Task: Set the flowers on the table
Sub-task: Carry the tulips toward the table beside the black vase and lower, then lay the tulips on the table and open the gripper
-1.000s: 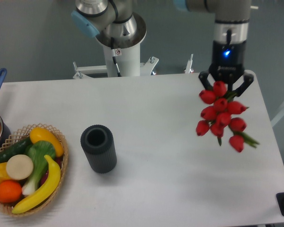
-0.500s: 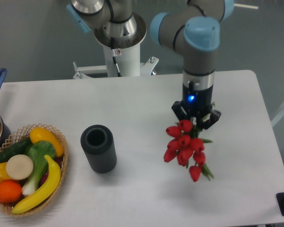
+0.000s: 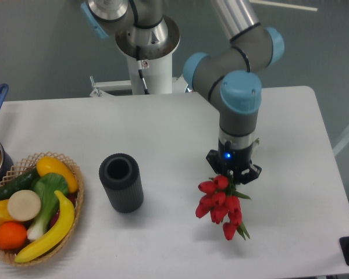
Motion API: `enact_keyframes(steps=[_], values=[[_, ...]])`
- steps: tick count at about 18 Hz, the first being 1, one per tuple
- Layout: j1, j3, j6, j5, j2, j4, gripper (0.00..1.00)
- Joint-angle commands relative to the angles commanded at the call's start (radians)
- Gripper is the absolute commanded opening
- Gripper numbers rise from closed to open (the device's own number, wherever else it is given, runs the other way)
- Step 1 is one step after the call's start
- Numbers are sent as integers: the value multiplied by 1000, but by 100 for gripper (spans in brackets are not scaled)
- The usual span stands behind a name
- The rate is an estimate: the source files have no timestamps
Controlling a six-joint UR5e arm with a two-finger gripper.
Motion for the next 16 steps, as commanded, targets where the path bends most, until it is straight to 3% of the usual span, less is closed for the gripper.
enact_keyframes(steps=[9,11,12,13,14,16], values=[[-2,17,-8,28,-69,14,23],[-2,18,-6,29,-75,14,28],[0,19,-3,29,-74,14,35],[0,20,-2,29,-72,15,60],[0,31,0,31,-68,15,77],[3,38,1,29,-54,15,91]])
